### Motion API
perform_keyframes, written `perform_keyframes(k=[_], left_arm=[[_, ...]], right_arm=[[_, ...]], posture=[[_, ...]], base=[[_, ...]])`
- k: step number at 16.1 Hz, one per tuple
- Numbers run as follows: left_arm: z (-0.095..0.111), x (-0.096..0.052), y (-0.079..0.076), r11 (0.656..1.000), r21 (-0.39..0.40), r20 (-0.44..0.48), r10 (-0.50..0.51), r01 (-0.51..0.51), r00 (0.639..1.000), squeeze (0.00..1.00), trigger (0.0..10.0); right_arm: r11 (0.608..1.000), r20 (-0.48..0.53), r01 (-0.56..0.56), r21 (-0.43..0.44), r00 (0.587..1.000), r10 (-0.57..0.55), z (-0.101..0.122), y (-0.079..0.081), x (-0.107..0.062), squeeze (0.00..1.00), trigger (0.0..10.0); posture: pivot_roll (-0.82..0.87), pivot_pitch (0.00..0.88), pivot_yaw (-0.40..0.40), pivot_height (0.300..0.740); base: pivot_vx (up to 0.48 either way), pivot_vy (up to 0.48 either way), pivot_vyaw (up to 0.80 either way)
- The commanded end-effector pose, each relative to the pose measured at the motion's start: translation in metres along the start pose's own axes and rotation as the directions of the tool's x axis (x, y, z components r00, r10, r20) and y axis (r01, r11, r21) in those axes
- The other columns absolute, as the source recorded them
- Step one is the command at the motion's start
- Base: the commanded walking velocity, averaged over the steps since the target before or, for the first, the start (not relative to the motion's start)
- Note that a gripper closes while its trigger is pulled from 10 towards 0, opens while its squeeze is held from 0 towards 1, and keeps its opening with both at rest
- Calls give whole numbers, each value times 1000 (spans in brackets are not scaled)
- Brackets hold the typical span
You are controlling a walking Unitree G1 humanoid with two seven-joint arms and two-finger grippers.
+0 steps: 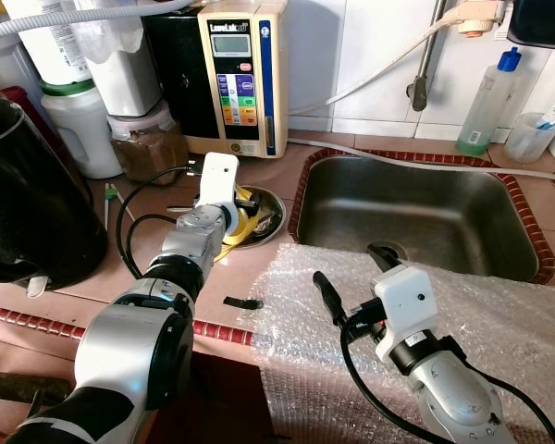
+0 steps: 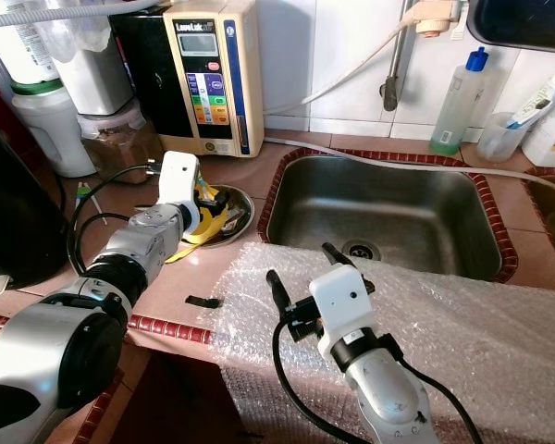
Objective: Kitchen organization
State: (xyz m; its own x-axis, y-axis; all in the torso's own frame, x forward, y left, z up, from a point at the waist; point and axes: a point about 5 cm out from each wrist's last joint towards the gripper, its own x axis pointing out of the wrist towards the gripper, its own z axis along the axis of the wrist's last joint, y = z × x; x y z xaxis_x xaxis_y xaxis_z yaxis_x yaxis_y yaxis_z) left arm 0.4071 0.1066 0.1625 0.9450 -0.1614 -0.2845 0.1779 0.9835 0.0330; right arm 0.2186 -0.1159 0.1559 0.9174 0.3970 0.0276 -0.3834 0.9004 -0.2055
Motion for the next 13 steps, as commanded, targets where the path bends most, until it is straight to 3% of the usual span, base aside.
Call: perform_keyframes(k=[1, 13], left_arm=[[2, 0, 5, 1000, -13, -10, 9, -9, 1000, 0, 0], [-3, -1, 13, 997, -73, -23, 15, -16, 1000, 0, 0]], right_arm=[[1000, -1, 0, 5, 1000, 0, -2, 1, 0, 0, 10000], [1000, 3, -2, -1, 1000, 2, -3, 1, 3, 0, 10000]], posture=[[-31, 0, 103, 740], [-18, 0, 102, 740]], base=[[0, 0, 0], [0, 0, 0]])
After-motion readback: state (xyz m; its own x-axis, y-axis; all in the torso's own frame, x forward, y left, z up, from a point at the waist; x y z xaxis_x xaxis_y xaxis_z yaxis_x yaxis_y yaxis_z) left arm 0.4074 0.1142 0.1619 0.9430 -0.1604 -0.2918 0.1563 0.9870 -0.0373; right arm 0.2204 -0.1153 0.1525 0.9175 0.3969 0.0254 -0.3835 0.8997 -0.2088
